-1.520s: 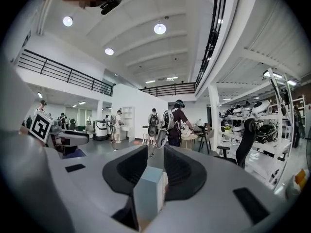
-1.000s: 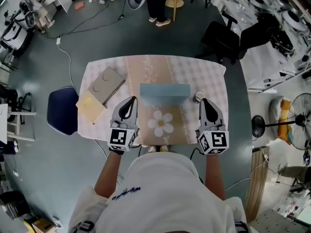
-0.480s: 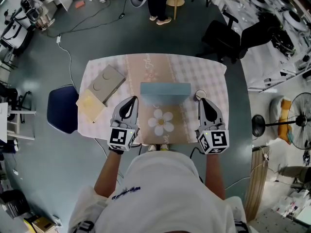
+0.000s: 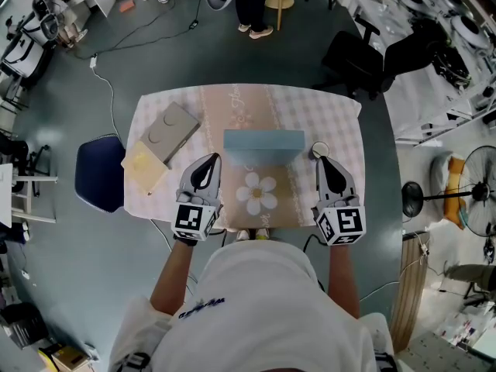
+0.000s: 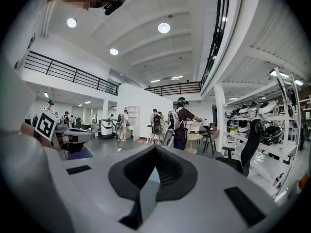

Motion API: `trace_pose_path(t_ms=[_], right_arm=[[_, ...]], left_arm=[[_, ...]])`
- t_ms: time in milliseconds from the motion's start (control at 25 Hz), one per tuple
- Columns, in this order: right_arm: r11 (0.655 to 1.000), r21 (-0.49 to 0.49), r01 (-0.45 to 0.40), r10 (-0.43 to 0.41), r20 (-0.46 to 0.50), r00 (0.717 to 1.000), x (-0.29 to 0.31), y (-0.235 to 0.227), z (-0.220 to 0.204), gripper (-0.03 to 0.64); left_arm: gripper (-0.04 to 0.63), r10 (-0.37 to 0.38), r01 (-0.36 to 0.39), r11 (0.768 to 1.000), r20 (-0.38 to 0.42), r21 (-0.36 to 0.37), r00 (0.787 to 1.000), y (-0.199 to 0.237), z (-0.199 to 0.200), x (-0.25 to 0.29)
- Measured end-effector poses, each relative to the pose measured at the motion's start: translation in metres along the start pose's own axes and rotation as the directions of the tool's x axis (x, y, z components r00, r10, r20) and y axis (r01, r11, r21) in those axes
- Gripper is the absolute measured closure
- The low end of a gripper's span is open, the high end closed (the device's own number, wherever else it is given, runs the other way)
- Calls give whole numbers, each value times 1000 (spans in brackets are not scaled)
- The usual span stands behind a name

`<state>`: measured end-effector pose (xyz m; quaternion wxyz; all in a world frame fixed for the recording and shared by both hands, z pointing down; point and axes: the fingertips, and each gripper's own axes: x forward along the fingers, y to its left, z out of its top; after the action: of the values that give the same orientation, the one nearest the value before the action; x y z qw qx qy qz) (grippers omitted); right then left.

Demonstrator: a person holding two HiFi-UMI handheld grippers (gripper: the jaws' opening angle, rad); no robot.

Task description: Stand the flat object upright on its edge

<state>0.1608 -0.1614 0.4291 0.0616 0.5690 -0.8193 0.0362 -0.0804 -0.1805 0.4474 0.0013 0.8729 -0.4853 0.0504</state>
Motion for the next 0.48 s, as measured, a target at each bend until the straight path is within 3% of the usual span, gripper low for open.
trace_pose_path(t_ms=[480], right_arm=[[1000, -4, -10, 10, -11, 1000, -3, -1, -3, 614]], left_arm=[[594, -9, 9, 1000, -1, 3, 1000, -5, 0, 0]])
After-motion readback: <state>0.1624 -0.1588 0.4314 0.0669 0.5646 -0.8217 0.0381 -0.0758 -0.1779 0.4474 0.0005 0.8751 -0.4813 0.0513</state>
